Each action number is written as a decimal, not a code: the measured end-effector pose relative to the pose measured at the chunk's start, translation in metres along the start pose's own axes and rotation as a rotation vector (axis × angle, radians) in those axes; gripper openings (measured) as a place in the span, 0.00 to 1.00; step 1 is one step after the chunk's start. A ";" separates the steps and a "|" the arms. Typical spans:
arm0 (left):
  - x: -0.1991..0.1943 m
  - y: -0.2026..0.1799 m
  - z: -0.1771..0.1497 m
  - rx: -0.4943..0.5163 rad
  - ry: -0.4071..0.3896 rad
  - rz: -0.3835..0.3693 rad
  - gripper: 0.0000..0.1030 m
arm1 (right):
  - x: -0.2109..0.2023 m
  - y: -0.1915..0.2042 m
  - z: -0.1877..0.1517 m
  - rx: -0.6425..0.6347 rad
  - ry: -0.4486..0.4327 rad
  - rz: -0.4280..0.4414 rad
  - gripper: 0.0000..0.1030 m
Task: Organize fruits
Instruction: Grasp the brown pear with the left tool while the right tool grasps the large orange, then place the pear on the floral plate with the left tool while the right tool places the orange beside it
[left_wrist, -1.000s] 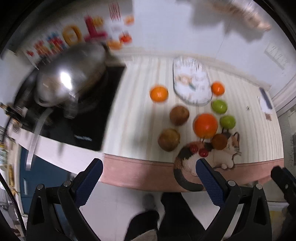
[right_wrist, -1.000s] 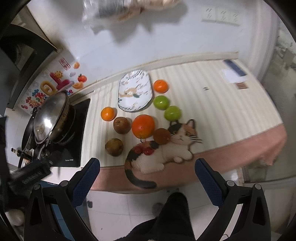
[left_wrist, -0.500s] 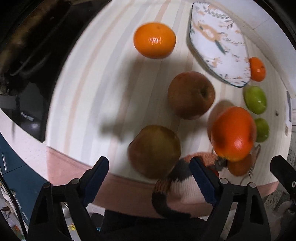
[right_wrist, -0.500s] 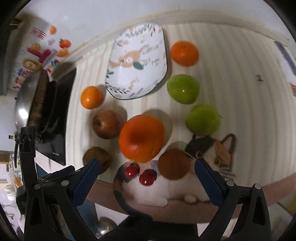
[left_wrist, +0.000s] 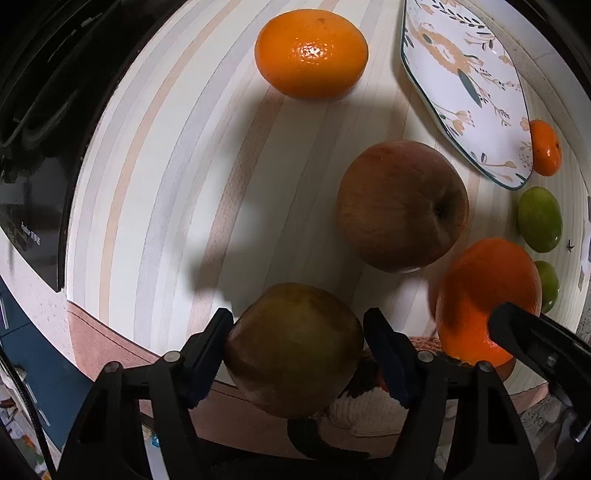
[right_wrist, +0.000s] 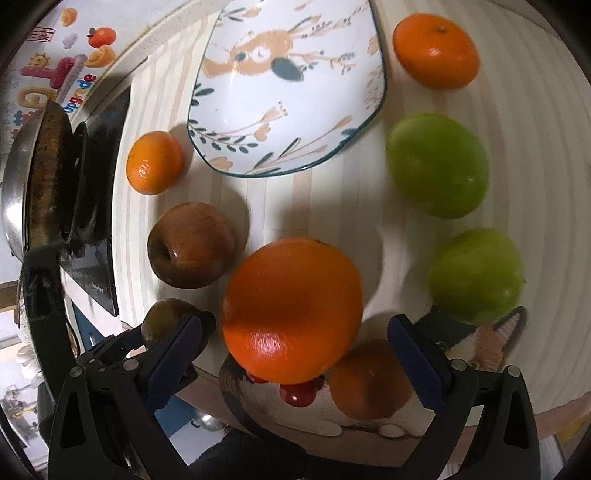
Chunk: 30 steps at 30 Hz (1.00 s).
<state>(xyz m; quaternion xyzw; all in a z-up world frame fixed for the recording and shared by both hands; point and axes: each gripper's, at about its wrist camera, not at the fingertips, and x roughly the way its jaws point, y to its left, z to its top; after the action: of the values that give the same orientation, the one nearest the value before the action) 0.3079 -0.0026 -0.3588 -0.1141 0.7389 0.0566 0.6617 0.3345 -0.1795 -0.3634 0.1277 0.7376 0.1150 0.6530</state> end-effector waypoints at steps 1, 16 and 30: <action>0.000 0.001 0.000 0.003 -0.001 0.005 0.65 | 0.003 0.002 0.001 -0.003 0.008 -0.008 0.98; -0.023 -0.022 -0.016 0.083 -0.090 0.038 0.64 | 0.018 0.017 -0.002 -0.024 0.015 -0.053 0.80; -0.132 -0.005 0.022 0.076 -0.196 -0.113 0.64 | -0.060 -0.001 0.008 0.021 -0.103 0.069 0.80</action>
<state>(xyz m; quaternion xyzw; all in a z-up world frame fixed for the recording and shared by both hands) 0.3436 0.0103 -0.2305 -0.1245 0.6647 0.0020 0.7366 0.3497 -0.2006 -0.3089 0.1659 0.6994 0.1228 0.6843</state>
